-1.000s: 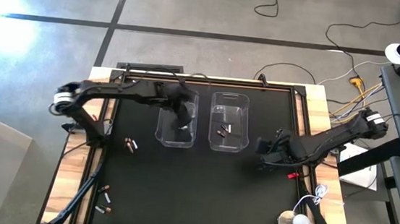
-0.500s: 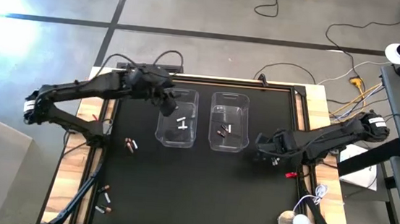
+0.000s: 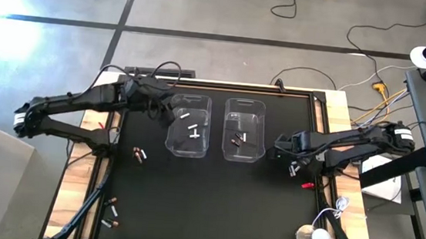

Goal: Sort batteries
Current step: Put the white battery into the left transparent bin

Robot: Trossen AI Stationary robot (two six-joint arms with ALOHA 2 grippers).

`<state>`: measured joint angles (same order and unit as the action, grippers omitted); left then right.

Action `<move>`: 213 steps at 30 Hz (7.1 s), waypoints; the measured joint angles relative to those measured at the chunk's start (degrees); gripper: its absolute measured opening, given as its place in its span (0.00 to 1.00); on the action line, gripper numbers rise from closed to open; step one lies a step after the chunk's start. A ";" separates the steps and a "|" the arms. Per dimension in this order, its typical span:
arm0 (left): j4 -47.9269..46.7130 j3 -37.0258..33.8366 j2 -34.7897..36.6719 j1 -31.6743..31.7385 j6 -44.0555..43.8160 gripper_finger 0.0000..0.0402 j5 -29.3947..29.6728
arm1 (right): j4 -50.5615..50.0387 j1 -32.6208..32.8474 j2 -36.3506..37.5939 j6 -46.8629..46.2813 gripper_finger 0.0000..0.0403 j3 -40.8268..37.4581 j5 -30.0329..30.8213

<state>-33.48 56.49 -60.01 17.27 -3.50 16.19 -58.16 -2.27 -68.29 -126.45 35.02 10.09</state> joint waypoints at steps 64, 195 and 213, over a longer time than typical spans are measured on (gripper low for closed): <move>7.70 -1.77 0.87 4.36 5.00 0.48 -33.73 | 8.86 -1.89 -0.17 4.76 0.21 -4.43 -2.67; 10.99 -1.99 -15.26 4.58 -2.07 0.02 -26.10 | -5.99 12.51 -28.59 76.73 0.57 64.11 11.99; 8.92 -1.99 -29.61 3.41 -2.64 0.02 -19.31 | -5.99 14.87 -28.61 74.44 0.65 62.07 9.38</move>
<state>-24.56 54.50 -89.62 20.67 -6.14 -3.13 -64.15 12.60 -96.90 -52.02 97.09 19.46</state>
